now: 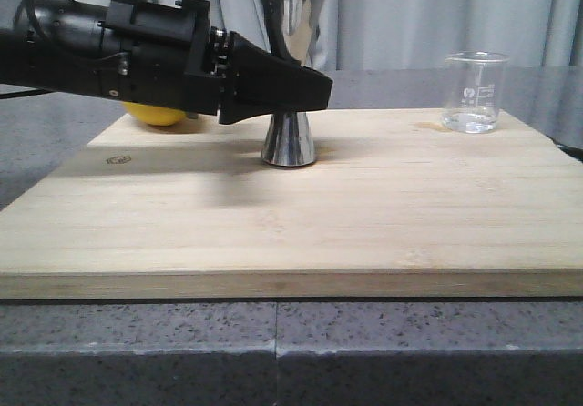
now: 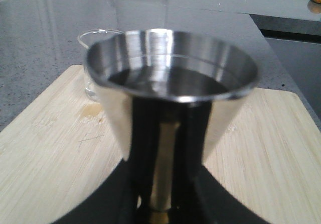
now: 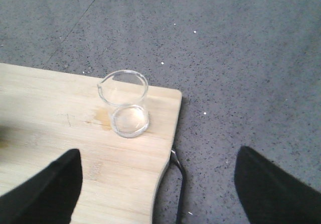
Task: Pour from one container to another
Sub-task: 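Open the right gripper and withdraw it from the beaker, then open the left gripper and withdraw it from the jigger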
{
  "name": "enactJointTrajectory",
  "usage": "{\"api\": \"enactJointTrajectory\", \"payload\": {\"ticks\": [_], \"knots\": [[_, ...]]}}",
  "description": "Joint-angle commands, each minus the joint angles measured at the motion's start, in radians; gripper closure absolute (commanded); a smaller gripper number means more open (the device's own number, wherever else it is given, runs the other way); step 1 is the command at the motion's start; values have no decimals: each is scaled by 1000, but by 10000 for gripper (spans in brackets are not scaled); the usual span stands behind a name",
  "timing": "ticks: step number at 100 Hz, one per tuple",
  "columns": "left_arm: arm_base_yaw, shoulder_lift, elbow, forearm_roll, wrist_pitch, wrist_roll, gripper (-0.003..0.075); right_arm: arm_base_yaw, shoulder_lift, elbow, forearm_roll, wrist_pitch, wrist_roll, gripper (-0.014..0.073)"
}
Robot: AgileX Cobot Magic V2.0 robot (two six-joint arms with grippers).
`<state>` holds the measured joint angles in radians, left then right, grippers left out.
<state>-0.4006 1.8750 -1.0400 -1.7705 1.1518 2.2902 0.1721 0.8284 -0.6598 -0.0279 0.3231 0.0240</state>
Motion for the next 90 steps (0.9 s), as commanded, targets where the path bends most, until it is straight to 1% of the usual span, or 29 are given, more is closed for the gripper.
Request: {"api": "enactJointTrajectory", "payload": {"ticks": [1, 21, 90], "knots": [[-8, -45, -28, -80, 107, -1, 659, 1, -44, -26, 1, -42, -17, 20], [-8, -45, -28, -80, 107, -1, 659, 1, -101, -26, 1, 0, -17, 20], [-8, -45, -28, -80, 107, -1, 659, 1, -115, -26, -9, -26, -17, 19]]}}
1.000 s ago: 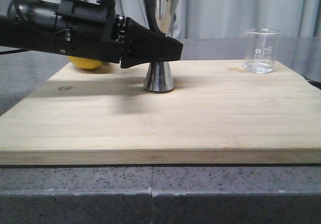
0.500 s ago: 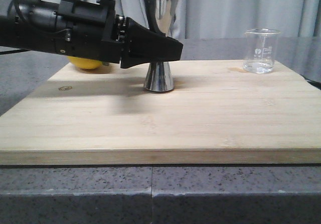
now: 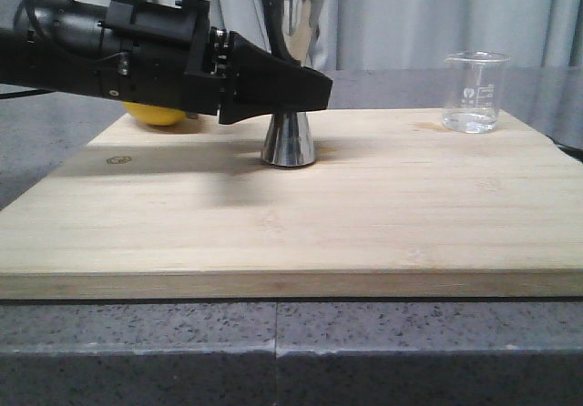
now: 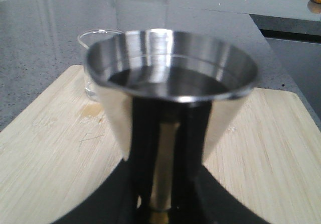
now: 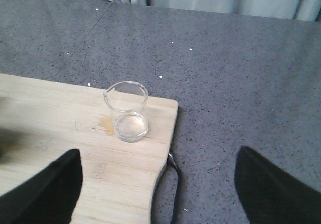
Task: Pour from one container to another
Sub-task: 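Open the left gripper and withdraw it from the jigger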
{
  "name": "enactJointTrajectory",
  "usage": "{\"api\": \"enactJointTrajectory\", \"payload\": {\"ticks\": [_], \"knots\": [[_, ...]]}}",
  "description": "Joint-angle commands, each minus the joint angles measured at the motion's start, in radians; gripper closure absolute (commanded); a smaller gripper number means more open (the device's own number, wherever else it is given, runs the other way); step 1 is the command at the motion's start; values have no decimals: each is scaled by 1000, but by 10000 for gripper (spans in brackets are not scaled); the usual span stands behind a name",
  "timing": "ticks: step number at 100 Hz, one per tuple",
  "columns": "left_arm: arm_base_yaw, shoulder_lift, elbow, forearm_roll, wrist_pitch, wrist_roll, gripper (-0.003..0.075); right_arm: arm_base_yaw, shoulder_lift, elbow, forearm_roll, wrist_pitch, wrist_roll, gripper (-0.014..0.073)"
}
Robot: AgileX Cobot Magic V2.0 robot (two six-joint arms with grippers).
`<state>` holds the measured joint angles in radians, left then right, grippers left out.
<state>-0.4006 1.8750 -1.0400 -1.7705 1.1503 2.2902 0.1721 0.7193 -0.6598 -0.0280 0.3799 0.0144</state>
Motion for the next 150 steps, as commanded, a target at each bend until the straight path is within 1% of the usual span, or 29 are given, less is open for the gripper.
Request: {"api": "enactJointTrajectory", "payload": {"ticks": [1, 66, 79, 86, 103, 121, 128, 143, 150], "knots": [[-8, -45, -28, -80, 108, -1, 659, 1, -6, -26, -9, -83, -7, 19], [-8, -45, -28, -80, 108, -1, 659, 1, -6, -26, -9, -118, -7, 20], [-8, -45, -28, -80, 108, -1, 641, 1, -6, -26, -9, -118, -7, 20], [-8, -45, -28, -80, 108, -1, 612, 1, -6, -26, -9, -118, -7, 19], [-8, -45, -28, -80, 108, -1, 496, 1, -6, -26, -9, -118, -7, 19], [-8, -45, -28, -80, 114, -1, 398, 1, -6, -26, -9, -118, -7, 20], [-8, -45, -28, -80, 114, -1, 342, 1, -6, -26, -11, -118, -7, 19], [-8, -45, -28, -80, 114, -3, 186, 1, -6, -26, -11, -118, -7, 19], [-8, -45, -28, -77, 114, -13, 143, 1, -6, -26, -11, -118, -7, 19]]}}
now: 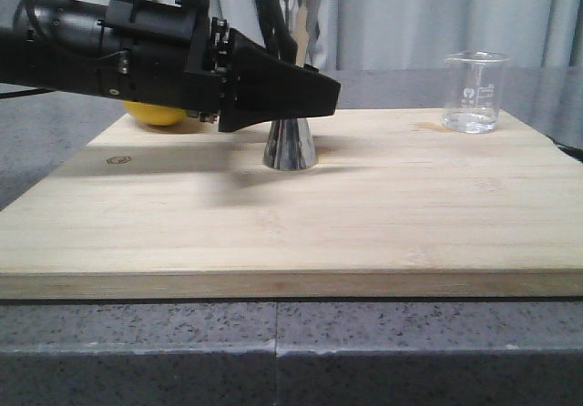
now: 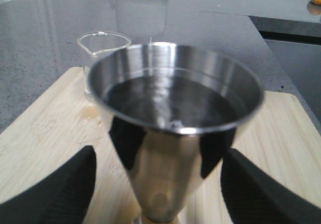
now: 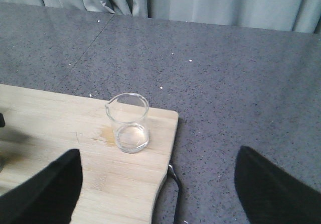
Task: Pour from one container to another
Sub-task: 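Open the left gripper and withdraw it from the jigger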
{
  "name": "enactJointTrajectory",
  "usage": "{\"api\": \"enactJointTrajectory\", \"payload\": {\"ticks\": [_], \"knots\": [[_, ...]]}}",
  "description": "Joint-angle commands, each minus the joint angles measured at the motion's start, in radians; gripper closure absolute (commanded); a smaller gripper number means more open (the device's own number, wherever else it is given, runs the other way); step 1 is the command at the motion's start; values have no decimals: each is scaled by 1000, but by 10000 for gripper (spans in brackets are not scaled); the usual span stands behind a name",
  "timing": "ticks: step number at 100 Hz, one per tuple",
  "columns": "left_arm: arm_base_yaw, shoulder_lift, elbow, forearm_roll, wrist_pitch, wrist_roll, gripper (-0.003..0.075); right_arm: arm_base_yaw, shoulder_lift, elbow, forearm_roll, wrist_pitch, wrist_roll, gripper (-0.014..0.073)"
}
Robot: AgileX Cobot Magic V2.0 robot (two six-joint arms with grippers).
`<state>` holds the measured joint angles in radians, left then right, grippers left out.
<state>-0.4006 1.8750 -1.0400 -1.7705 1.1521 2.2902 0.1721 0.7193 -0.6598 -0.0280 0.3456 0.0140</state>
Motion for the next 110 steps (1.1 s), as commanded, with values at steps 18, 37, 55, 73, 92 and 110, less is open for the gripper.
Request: {"api": "enactJointTrajectory", "payload": {"ticks": [18, 37, 55, 73, 92, 110], "knots": [[-8, -60, -28, -37, 102, -38, 136, 1, -6, -26, -11, -84, -7, 20], [-8, -98, -28, -6, 36, -87, 136, 1, -6, -26, -11, -85, -7, 20], [-8, -151, -28, 100, -53, -192, 136, 1, -6, -26, -11, -87, -7, 20], [-8, -221, -28, 220, -136, -314, 136, 1, -6, -26, -11, -87, -7, 19], [-8, -310, -30, 400, -209, -478, 136, 1, -6, -26, -11, -87, -7, 19], [-8, -399, -73, 651, -235, -759, 137, 1, -6, -26, -11, -87, -7, 19]]}}
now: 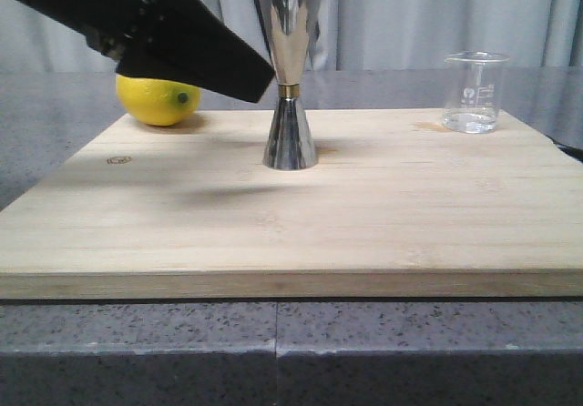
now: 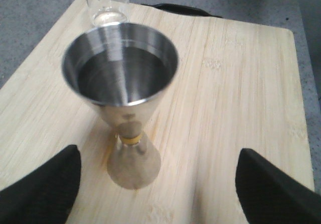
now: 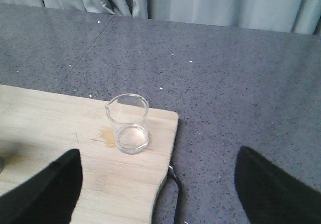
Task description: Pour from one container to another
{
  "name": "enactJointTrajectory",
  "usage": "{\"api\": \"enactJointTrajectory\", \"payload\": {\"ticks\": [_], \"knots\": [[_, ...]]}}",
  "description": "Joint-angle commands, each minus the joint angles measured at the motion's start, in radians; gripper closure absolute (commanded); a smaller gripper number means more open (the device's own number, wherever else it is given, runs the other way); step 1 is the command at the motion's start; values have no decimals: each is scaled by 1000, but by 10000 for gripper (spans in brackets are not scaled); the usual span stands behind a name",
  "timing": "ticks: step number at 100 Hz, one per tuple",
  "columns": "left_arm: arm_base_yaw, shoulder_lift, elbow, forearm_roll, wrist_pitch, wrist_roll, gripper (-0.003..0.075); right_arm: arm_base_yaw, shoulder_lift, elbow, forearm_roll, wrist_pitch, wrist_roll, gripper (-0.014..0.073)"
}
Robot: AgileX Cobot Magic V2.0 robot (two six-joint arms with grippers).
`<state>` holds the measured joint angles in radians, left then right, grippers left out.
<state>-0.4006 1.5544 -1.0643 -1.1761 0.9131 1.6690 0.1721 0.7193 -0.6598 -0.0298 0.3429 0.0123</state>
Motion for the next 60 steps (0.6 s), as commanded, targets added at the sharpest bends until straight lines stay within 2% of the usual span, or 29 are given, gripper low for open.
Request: {"api": "enactJointTrajectory", "payload": {"ticks": [1, 17, 43, 60], "knots": [[-8, -82, -51, 80, 4, -163, 138, 1, -6, -26, -9, -84, -5, 19], [-8, -166, -112, 353, 4, -484, 144, 1, -6, -26, -7, -82, -5, 19], [-8, -299, -191, 895, 78, -1161, 148, 1, -6, -26, -7, -79, -5, 19], [-8, -386, -191, 1131, 158, -1467, 221, 1, -6, -26, -7, -79, -5, 19]]}}
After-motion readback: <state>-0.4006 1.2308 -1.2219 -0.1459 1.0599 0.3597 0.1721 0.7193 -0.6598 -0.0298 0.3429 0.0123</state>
